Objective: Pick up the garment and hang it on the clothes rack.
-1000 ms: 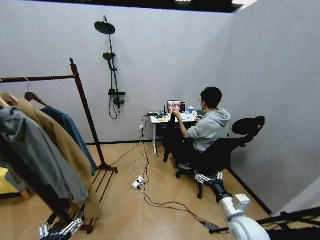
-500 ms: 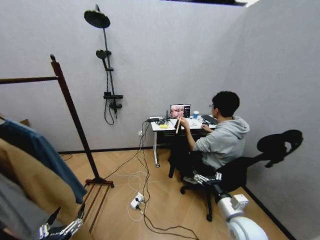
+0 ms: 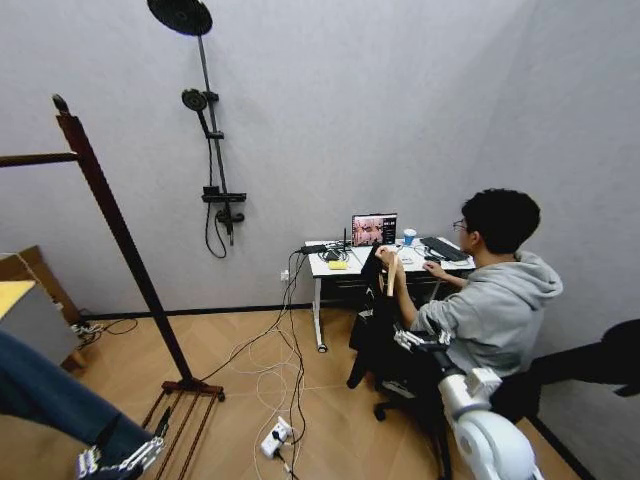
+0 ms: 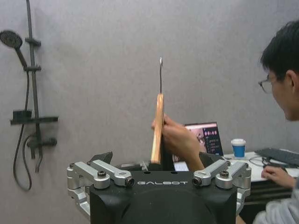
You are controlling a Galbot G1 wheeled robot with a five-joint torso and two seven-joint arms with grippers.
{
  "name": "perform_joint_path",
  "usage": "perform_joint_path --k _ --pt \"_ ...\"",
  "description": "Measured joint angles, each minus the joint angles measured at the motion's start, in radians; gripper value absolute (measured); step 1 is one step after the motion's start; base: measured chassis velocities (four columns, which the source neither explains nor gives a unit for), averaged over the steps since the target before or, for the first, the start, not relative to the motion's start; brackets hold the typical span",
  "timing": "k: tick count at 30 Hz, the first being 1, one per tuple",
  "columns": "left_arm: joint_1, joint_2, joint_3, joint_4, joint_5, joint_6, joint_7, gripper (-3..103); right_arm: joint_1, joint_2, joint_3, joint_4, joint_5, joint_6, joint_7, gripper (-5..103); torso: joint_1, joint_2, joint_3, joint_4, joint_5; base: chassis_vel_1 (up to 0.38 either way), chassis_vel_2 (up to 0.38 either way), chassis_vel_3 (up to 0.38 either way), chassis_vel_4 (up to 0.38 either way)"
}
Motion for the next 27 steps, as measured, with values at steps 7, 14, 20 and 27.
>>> perform_joint_path --k 7,14,20,27 --pt "0.0 0.0 0.0 0.0 0.0 0.0 0.0 100 0.241 -0.02 -0.127 -0.17 0.033 -0.046 0.087 100 0.0 0.0 0.0 0.0001 -0.0006 0.033 -0.047 -0.024 0.037" --pt "0.0 0.0 0.0 0.0 0.0 0.0 0.0 100 0.378 -0.068 -0.151 -0.296 0.029 -0.051 0.082 100 0.001 0.0 0.0 0.0 -0.0004 0.0 0.0 0.0 0.0" --pt "0.0 0.0 0.0 0.0 0.0 0.0 0.0 100 0.454 -0.114 -0.166 -0.372 0.034 -0.051 0.07 87 0.001 0.0 0.0 -0.0001 -0.0004 0.0 0.0 0.0 0.0" --pt "0.0 0.0 0.0 0.0 0.0 0.0 0.0 100 0.478 -0.141 -0.175 -0.415 0.06 -0.05 0.054 65 0.001 0.0 0.0 -0.0001 -0.0005 0.0 0.0 0.0 0.0"
